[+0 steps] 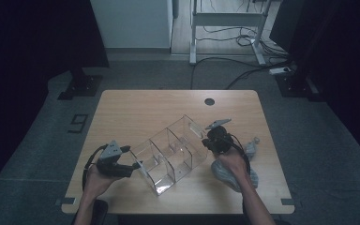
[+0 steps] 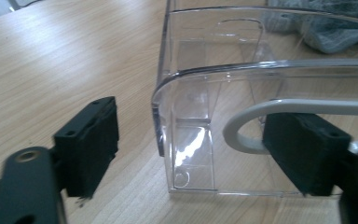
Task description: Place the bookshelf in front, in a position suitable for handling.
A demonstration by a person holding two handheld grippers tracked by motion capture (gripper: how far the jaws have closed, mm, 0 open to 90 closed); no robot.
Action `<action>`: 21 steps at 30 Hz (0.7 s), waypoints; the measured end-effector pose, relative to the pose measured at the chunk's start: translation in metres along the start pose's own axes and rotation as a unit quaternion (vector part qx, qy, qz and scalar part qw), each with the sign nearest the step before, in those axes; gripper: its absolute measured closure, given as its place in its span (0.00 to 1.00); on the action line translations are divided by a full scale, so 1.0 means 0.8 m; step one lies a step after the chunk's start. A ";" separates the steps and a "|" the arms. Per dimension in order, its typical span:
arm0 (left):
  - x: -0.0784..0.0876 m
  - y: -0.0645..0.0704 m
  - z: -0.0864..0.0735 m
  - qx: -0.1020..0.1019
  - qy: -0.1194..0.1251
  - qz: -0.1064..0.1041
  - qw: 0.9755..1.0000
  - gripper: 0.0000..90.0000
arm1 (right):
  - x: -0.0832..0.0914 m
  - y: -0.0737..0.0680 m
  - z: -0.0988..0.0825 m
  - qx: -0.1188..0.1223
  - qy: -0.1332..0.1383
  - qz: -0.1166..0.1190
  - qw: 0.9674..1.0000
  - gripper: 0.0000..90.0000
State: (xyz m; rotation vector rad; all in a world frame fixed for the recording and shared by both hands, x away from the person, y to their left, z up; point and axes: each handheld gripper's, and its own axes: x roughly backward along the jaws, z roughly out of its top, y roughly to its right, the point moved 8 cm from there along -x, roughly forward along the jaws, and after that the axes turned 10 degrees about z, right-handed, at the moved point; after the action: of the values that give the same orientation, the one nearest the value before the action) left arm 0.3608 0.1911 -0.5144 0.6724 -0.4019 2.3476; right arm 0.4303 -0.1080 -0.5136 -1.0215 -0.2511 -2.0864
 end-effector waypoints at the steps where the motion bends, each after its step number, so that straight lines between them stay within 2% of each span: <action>1: -0.001 0.002 0.001 -0.005 -0.001 0.002 1.000 0.29 | 0.000 0.000 0.000 -0.001 0.000 0.004 1.000 0.94; 5: -0.001 0.006 0.001 -0.010 0.000 -0.007 1.000 0.38 | 0.002 -0.002 0.000 0.001 0.003 0.017 1.000 0.84; 6: -0.001 0.007 0.001 -0.008 -0.001 -0.011 1.000 0.39 | 0.004 -0.004 0.000 0.002 0.004 0.023 1.000 0.80; 9: -0.001 0.006 0.000 -0.002 0.000 -0.003 1.000 0.46 | 0.013 -0.008 0.000 0.010 0.005 0.029 1.000 0.61; 12: -0.001 0.006 0.000 0.002 0.002 -0.001 1.000 0.48 | 0.024 -0.009 -0.003 0.018 -0.003 0.036 0.999 0.46; 13: -0.001 0.006 0.000 0.002 0.002 -0.001 1.000 0.48 | 0.024 -0.009 -0.003 0.018 -0.003 0.036 0.999 0.46; 14: -0.001 0.006 0.000 0.005 0.004 0.001 1.000 0.48 | 0.033 -0.007 -0.008 0.029 -0.009 0.031 0.999 0.40; 15: -0.001 0.006 -0.001 0.006 0.005 0.002 1.000 0.48 | 0.037 -0.005 -0.011 0.031 -0.011 0.032 0.999 0.38; 20: -0.001 0.006 -0.001 0.011 0.007 0.005 1.000 0.49 | 0.051 0.005 -0.023 0.029 -0.016 0.021 0.999 0.33; 21: -0.001 0.006 -0.001 0.014 0.009 0.006 1.000 0.49 | 0.059 0.012 -0.033 0.028 -0.019 0.017 0.999 0.31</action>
State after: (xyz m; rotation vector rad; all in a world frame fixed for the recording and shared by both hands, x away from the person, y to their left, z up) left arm 0.3578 0.1875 -0.5164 0.6644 -0.3668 2.3737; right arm 0.4045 -0.1532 -0.4975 -1.0263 -0.3081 -2.0188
